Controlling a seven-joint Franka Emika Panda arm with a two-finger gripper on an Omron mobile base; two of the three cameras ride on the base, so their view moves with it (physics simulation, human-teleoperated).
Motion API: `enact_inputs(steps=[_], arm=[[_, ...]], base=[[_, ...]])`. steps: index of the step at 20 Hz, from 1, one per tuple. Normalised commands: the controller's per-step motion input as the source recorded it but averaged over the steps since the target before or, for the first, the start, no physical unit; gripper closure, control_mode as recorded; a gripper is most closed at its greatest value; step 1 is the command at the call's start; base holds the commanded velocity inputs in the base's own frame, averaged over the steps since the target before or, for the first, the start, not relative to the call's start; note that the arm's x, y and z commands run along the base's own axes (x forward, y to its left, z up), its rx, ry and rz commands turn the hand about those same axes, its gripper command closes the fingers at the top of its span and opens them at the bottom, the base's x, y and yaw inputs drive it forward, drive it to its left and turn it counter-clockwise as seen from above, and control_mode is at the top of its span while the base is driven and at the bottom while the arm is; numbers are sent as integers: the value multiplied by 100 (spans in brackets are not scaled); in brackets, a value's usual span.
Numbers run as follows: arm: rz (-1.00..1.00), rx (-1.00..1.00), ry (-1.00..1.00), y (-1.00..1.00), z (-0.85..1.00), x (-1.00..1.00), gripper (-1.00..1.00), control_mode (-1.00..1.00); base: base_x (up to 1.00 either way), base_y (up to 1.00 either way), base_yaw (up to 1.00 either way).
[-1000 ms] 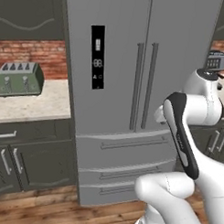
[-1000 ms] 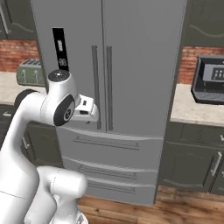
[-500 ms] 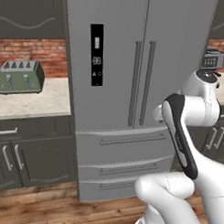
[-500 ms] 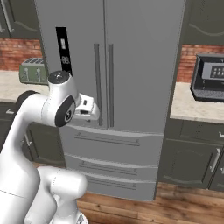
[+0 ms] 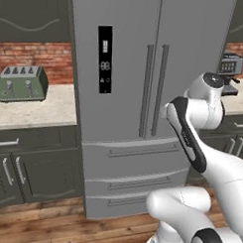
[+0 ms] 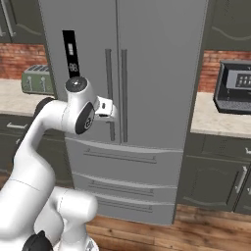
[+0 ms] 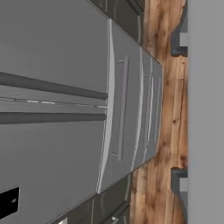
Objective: Retrieve the banana and peach from the fridge and place them into the bowl on the dining table.
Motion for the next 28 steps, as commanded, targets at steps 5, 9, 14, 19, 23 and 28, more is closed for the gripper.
enact_inputs(steps=[5,9,14,19,23,28], arm=[[0,0,-6,-18,27,42,-100,-100],[0,0,-11,-15,12,27,-100,-100],[0,0,-9,-11,17,1,-100,-100],[0,0,-13,-8,22,0,-100,-100],[0,0,-12,0,19,1,-100,-100],[0,0,-6,0,12,14,-100,-100]], base=[[0,0,0],[0,0,0],[0,0,0],[0,0,0],[0,0,0],[0,0,0]])
